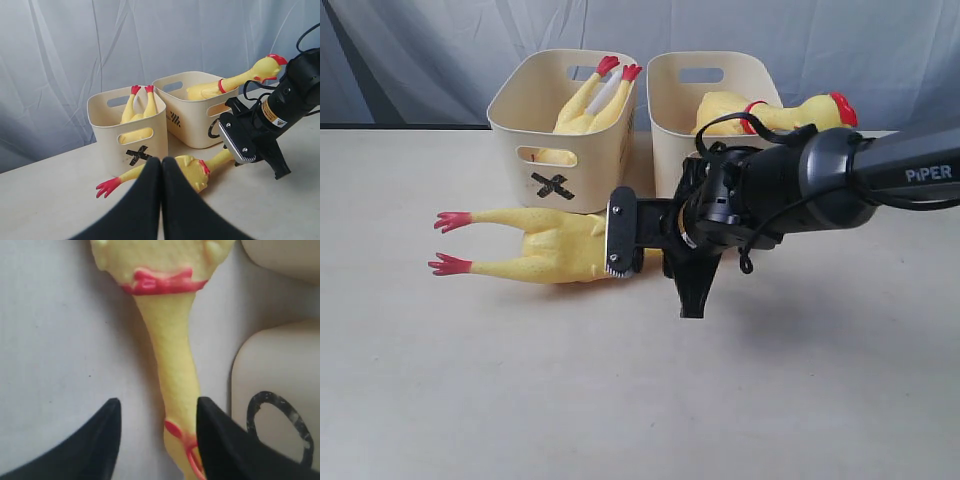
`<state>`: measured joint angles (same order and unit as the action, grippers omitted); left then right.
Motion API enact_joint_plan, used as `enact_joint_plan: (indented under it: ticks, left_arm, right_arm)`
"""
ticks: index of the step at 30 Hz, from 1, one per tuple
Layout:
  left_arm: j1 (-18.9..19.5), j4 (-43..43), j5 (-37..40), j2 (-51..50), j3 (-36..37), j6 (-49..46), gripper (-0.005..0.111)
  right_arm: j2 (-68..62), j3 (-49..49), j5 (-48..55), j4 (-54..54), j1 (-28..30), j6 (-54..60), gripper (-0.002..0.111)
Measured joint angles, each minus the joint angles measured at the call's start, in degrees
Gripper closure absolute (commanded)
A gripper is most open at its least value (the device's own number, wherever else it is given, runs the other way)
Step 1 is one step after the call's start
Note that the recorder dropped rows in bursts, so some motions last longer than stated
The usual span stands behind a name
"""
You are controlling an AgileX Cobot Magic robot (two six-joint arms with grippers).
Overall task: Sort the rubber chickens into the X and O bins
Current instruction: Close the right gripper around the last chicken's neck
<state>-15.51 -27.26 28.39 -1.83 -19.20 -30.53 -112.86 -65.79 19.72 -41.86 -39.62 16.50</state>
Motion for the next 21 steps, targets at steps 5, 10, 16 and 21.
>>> enact_joint_plan:
  ticks: [5,10,16,21]
  left_arm:
    - [0.00,0.00,0.00,0.00,0.00,0.00,0.107]
    - [0.00,0.05,0.00,0.00,0.00,0.00,0.107]
    - [0.00,0.05,0.00,0.00,0.00,0.00,0.107]
    - [0.00,0.05,0.00,0.00,0.00,0.00,0.107]
  right_arm:
    - [-1.24,0.00,-3.94,-1.51,0.00,-1.58,0.055]
    - [-3.34,-1.73,-5.58,-3.05,0.00,-2.06,0.055]
    - [-5.78,-4.50,-4.16,-7.46,0.00,-6.19,0.055]
    - [-7.28,-5.67,-3.74,-10.62,0.00,-7.17,0.055]
